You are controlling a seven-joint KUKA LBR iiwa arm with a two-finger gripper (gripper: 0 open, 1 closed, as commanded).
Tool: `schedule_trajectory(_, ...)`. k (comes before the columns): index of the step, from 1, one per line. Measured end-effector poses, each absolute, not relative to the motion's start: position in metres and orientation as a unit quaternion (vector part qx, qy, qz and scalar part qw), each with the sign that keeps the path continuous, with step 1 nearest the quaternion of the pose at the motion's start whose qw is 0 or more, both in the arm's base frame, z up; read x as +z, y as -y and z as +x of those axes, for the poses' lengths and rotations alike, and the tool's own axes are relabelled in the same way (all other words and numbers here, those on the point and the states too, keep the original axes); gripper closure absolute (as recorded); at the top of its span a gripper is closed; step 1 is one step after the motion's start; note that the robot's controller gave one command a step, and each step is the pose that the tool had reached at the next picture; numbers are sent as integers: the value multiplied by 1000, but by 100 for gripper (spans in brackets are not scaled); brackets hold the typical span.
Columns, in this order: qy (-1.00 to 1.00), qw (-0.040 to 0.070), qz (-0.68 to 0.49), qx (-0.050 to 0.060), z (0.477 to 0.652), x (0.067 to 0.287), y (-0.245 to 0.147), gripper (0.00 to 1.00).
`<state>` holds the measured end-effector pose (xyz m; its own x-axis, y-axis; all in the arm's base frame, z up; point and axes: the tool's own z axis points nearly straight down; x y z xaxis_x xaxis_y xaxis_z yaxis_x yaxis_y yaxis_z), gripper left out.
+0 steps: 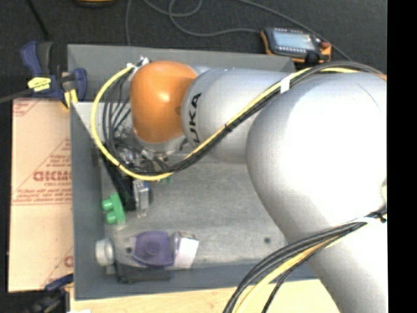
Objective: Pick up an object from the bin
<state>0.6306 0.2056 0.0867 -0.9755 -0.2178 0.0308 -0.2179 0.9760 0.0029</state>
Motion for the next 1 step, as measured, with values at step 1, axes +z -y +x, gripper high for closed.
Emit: schedule_trajectory(1, 995, 22, 95, 3, 632, 76, -210, 0)
